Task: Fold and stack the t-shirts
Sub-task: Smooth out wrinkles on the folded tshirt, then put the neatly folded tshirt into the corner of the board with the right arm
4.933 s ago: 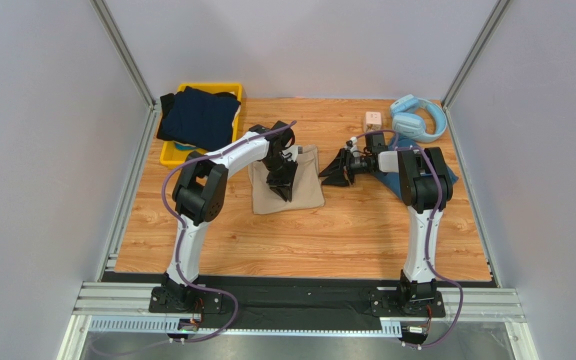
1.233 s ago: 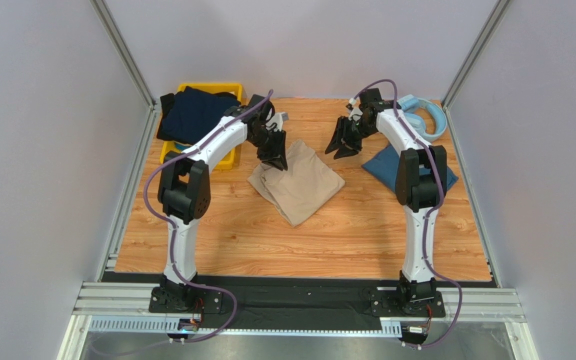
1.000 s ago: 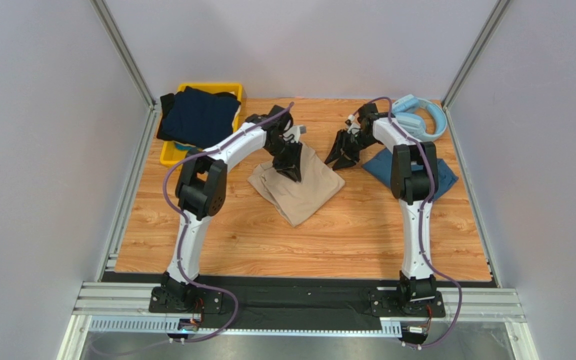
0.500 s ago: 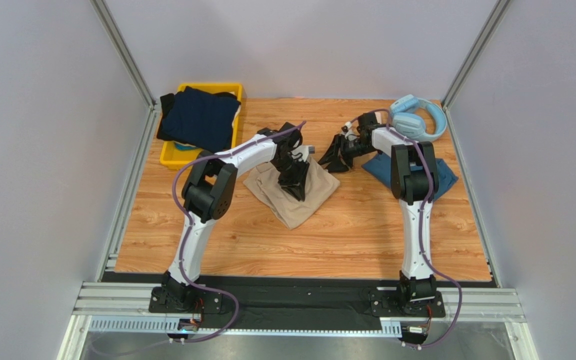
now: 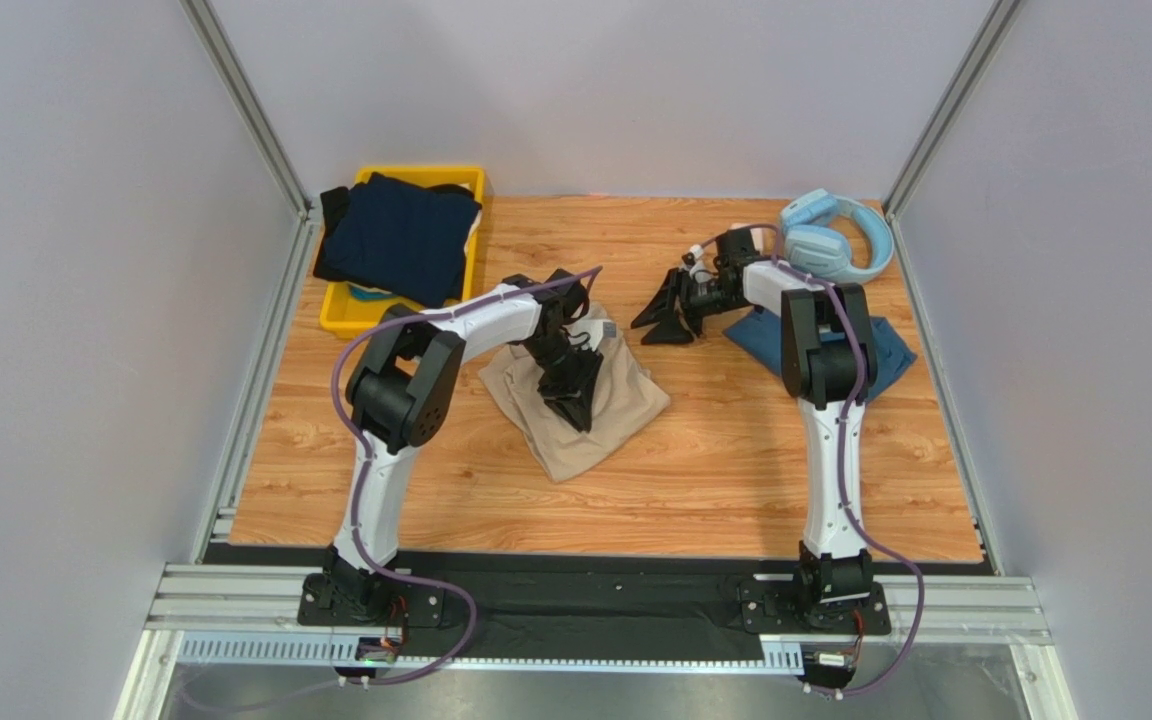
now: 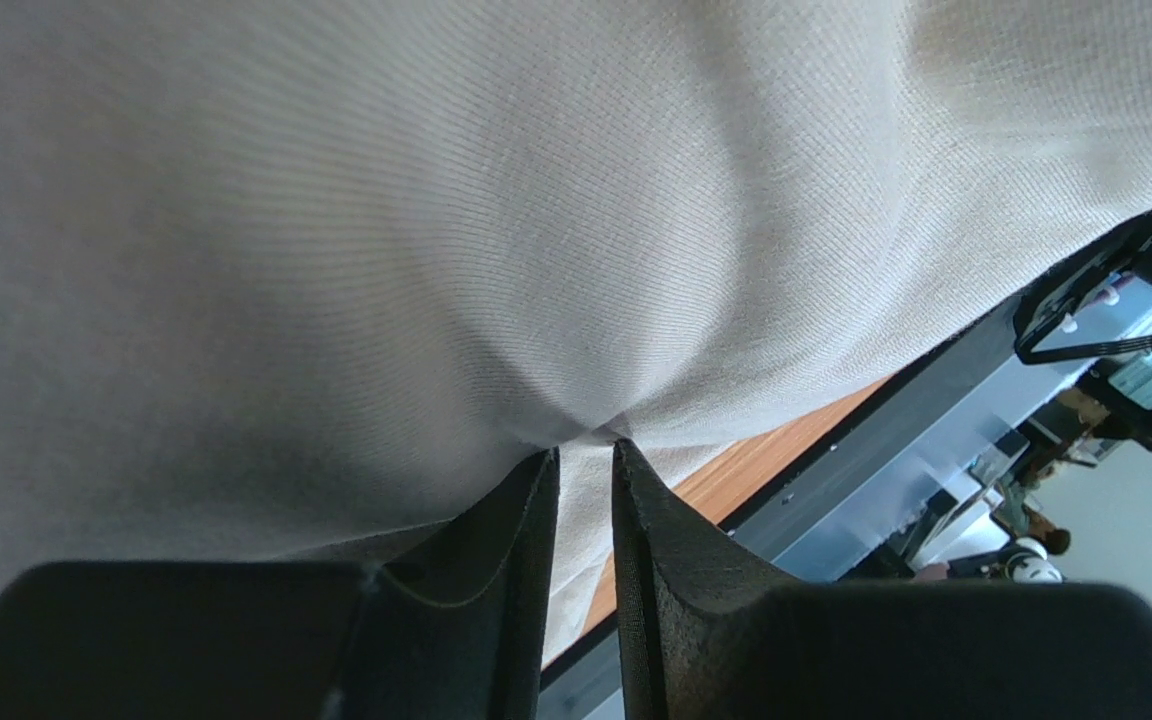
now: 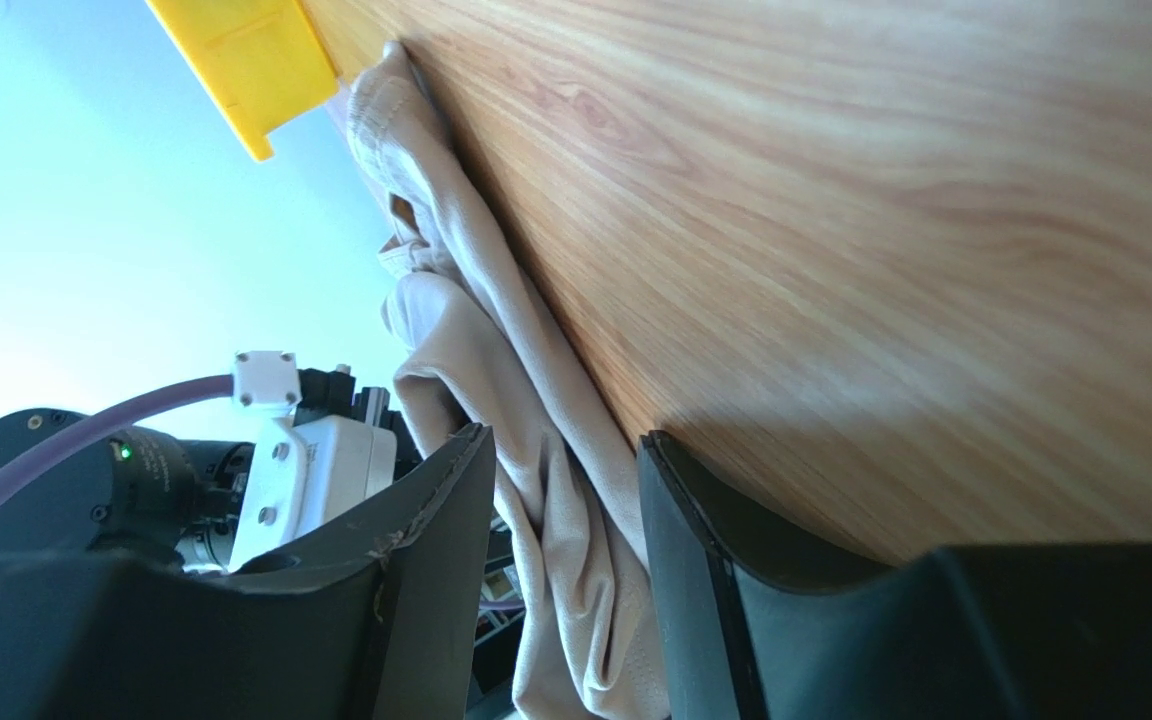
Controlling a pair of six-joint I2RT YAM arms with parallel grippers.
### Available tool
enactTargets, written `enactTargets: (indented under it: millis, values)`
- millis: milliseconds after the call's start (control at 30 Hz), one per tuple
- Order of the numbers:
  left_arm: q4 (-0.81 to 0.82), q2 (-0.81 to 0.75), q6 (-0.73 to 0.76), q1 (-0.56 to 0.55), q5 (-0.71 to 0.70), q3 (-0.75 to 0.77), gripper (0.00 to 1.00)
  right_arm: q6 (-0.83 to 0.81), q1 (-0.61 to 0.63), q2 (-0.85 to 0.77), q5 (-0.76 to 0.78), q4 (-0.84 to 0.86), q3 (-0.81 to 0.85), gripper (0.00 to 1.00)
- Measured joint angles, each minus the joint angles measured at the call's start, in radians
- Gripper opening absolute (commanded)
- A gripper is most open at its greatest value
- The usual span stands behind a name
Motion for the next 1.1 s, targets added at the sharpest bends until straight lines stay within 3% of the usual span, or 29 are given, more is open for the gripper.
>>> enactTargets:
  millis: [533, 1100]
  values:
    - [-0.095, 0.023, -0.022, 0.01, -0.064, 0.055, 0.28, -0.076, 0.082, -0.111, -0.1, 0.151, -0.257, 0.48]
    - [-0.14, 0.003, -0.027, 0.056, -0.091, 0.01, 0.27, -0.062, 0.192, -0.082, -0.125, 0.183, -0.223, 0.46]
